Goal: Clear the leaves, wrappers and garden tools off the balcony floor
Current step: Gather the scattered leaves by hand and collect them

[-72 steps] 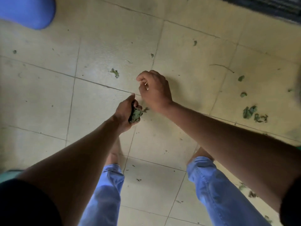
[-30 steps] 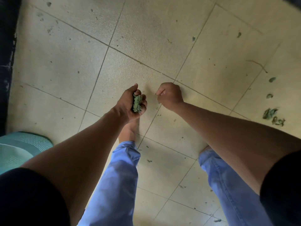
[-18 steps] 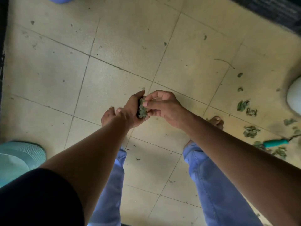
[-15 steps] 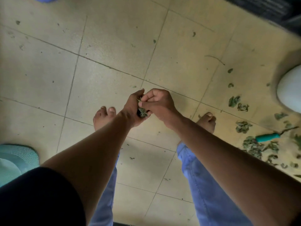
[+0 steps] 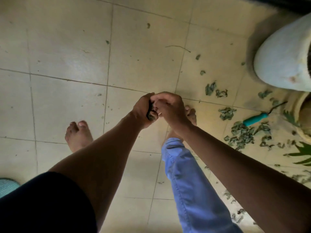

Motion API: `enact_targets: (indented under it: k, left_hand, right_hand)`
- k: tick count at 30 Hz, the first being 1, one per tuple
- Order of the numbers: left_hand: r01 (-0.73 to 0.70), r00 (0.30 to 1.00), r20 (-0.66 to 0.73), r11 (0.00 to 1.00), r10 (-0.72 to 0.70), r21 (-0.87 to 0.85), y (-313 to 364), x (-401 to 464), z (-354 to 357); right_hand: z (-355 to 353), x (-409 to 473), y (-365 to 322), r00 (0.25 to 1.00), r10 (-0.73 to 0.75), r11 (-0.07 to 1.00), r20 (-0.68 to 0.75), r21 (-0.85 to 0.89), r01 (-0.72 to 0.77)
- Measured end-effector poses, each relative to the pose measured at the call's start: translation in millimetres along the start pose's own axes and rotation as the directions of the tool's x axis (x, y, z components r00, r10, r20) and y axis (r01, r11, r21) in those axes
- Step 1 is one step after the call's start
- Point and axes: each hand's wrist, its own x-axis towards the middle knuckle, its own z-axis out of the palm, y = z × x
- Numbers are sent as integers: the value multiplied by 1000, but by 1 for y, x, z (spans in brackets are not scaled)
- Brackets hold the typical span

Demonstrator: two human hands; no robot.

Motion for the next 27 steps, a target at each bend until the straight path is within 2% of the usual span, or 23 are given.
enact_targets:
  k: [2, 4, 8, 10, 14, 18, 23, 27]
  left_hand:
    - [43, 999, -11, 999, -43, 12, -4, 14, 17]
    - [71, 997, 1, 997, -71, 38, -9, 26, 33]
    - [78, 997, 14, 992, -79, 104, -19, 48, 53]
    - [80, 997, 4, 988, -81, 131, -23, 59, 57]
    - [97, 995, -23, 978, -94, 185, -28, 79, 60]
    - [121, 993, -42, 969, -114, 217, -33, 93, 63]
    - [117, 993, -50, 959, -108, 258, -34, 100, 75]
    - [94, 995, -45, 956, -85, 276, -33, 101, 86]
  right_hand:
    - [-27, 10, 16, 993, -12, 999, -114, -53, 6]
    - [-57, 23, 37, 974, -70, 960, -218, -280, 6]
    - [-109, 56, 88, 965, -39, 773, -261, -620, -136]
    - [-126, 72, 107, 946, -56, 675, -318, -710, -199]
    - [-145, 99, 129, 894, -30, 675, -447, -668, -312]
    - [-155, 116, 138, 894, 45, 702, -445, -623, -345]
    - [-156, 123, 138, 937, -89, 696, -337, -694, -184]
    - [-157, 126, 133, 964, -71, 804, -256, -587, -96]
